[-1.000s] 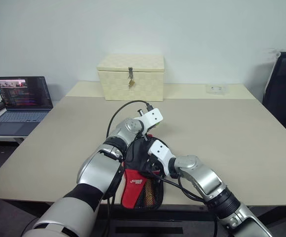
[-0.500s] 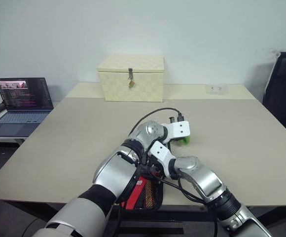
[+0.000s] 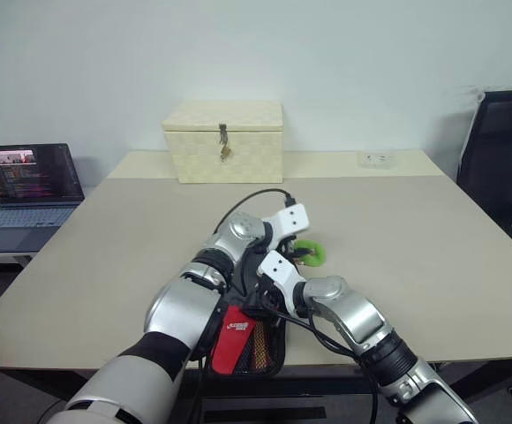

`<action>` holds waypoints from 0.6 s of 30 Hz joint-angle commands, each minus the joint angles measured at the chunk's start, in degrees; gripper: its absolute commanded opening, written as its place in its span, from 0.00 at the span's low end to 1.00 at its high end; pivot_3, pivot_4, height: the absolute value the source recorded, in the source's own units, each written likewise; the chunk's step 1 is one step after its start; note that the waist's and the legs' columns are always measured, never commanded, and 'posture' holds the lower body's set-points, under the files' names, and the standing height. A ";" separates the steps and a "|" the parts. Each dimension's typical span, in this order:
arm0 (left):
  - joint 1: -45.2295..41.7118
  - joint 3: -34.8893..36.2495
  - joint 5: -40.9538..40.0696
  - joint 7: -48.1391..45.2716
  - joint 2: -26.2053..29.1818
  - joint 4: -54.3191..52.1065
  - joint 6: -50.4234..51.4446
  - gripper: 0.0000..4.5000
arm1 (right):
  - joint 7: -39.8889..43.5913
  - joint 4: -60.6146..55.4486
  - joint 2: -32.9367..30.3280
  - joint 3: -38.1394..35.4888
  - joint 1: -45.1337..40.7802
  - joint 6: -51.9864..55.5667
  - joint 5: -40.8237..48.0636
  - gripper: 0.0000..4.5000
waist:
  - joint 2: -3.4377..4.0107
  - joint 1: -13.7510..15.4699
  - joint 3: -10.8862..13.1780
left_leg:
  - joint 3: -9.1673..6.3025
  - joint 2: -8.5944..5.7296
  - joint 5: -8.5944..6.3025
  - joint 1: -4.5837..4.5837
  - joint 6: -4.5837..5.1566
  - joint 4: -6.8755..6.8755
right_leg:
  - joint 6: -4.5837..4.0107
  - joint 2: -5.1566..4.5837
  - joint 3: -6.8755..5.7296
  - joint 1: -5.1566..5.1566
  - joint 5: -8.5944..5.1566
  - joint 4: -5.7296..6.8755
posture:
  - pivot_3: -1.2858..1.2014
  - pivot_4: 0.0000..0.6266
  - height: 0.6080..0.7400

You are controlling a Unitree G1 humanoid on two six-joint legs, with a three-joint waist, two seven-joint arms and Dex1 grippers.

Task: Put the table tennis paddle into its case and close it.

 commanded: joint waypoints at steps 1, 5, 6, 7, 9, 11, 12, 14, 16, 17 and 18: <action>-1.65 3.06 -3.84 -2.31 2.42 -3.53 -0.66 0.77 | -0.21 1.55 1.09 -1.32 0.76 3.17 1.54 1.00 | 0.00 -0.01 0.00 | 0.01 0.01 0.00 0.08 0.00 0.00 | 0.00 0.00 0.01 0.09 0.00 -0.01 | 0.52 0.24 1.00; -1.51 5.87 -6.82 -2.98 5.46 -4.50 0.53 0.77 | 0.55 -4.28 1.60 -4.47 0.67 6.94 4.90 1.00 | 0.00 0.00 0.01 | 0.00 0.04 0.00 0.14 0.00 -0.01 | 0.00 0.00 0.01 0.15 0.00 -0.01 | 0.52 0.24 1.00; -1.37 6.41 -7.46 -2.87 6.04 -4.59 1.01 0.77 | 0.88 -6.12 1.53 -5.20 0.68 8.19 5.99 1.00 | 0.00 0.01 0.01 | -0.01 0.04 0.00 0.13 0.00 -0.02 | 0.00 0.00 0.01 0.15 0.00 -0.03 | 0.52 0.24 1.00; -1.07 7.12 -8.31 -3.23 6.65 -4.69 1.70 0.77 | 0.97 -8.38 1.35 -5.89 0.67 9.87 7.11 1.00 | -0.01 0.01 0.01 | -0.03 0.03 0.00 0.11 0.00 -0.02 | 0.00 0.00 0.00 0.14 0.00 -0.04 | 0.52 0.24 1.00; 0.04 8.55 -10.23 -5.29 7.47 -4.90 3.48 0.77 | 1.36 -13.38 1.03 -8.16 0.66 13.49 10.17 1.00 | 0.00 0.09 0.02 | -0.08 0.02 -0.01 0.00 0.01 -0.02 | 0.00 -0.02 -0.03 0.08 0.00 -0.09 | 0.52 0.24 1.00; 1.35 9.23 -11.58 -8.20 7.83 -5.25 4.66 0.77 | 1.76 -17.62 0.33 -10.37 0.45 16.90 13.05 1.00 | 0.00 0.11 0.02 | -0.11 0.01 -0.01 -0.19 0.00 -0.01 | -0.01 -0.03 -0.06 -0.09 0.00 -0.10 | 0.52 0.24 1.00; 2.15 9.36 -12.08 -10.04 7.93 -5.51 5.23 0.77 | 2.19 -19.86 -0.54 -11.41 0.26 18.52 14.42 1.00 | 0.00 0.11 0.02 | -0.14 0.00 0.00 -0.33 0.00 0.01 | -0.01 -0.04 -0.08 -0.21 0.01 -0.08 | 0.52 0.24 1.00; 3.59 9.52 -13.13 -13.76 7.96 -6.20 6.59 0.77 | 2.77 -23.67 -2.56 -13.68 -0.22 21.45 17.13 1.00 | 0.00 0.15 0.02 | -0.15 0.00 0.00 -0.40 0.00 0.01 | -0.02 -0.04 -0.10 -0.26 0.01 -0.09 | 0.52 0.24 1.00; 4.63 9.64 -14.18 -16.84 7.73 -6.69 8.27 0.77 | 3.00 -26.00 -4.69 -15.60 -0.63 23.23 19.20 1.00 | 0.00 0.16 0.03 | -0.16 -0.01 0.00 -0.42 0.00 0.01 | -0.02 -0.05 -0.10 -0.27 0.01 -0.10 | 0.52 0.24 1.00; 5.31 9.45 -14.50 -18.61 7.58 -6.90 9.12 0.77 | 3.25 -26.95 -6.19 -16.60 -0.77 23.72 20.02 1.00 | 0.00 0.18 0.03 | -0.15 -0.01 0.00 -0.41 0.00 0.01 | -0.02 -0.05 -0.10 -0.27 0.01 -0.10 | 0.52 0.24 1.00; 6.05 8.94 -14.32 -19.90 7.50 -7.08 9.44 0.77 | 3.41 -27.54 -7.89 -17.29 -0.78 23.76 20.46 1.00 | 0.00 0.18 0.03 | -0.16 -0.01 0.00 -0.42 0.00 0.01 | -0.02 -0.04 -0.11 -0.28 0.01 -0.10 | 0.52 0.24 1.00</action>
